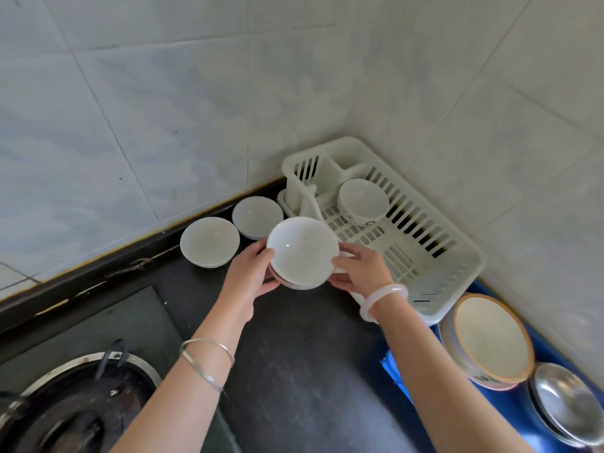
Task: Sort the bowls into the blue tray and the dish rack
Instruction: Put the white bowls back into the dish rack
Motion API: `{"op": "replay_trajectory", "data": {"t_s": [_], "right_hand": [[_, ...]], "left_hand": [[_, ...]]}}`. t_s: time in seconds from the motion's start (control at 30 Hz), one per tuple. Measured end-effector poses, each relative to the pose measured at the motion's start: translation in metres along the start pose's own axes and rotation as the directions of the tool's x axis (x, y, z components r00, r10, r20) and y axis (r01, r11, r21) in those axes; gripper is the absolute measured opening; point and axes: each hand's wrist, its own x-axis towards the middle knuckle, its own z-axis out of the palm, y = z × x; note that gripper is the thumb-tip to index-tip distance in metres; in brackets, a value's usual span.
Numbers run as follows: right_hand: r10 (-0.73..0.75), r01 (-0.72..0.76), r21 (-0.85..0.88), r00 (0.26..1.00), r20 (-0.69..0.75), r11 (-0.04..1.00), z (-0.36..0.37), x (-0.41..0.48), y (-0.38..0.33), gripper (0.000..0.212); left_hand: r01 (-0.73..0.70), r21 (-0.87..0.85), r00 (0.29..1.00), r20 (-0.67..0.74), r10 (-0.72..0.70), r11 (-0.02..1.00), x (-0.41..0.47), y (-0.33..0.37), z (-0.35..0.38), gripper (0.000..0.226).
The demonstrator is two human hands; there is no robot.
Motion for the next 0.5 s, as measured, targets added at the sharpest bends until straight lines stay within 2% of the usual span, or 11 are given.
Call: {"op": "replay_trajectory", "data": {"t_s": [0.17, 0.33, 0.5], "right_hand": [[-0.069, 0.065, -0.037, 0.991, -0.118, 0.997, -0.069, 0.005, -0.025, 0.03], [0.038, -0.026, 0.064, 0.98, -0.197, 0.998, -0.13, 0.031, -0.025, 0.019], [0.095, -0.127, -0.127, 0.968, -0.232, 0.984, -0.162, 0.066, -0.003, 0.019]], "left_hand": [[-0.021, 0.024, 0.986, 0.168, 0.017, 0.999, 0.007, 0.032, 0.071, 0.021], [0.006, 0.093, 0.95, 0.311, -0.035, 0.996, 0.024, 0.041, 0.143, 0.031], [0.077, 0.187, 0.925, 0.354, -0.14, 0.979, 0.047, 0.02, 0.191, 0.038]]}}
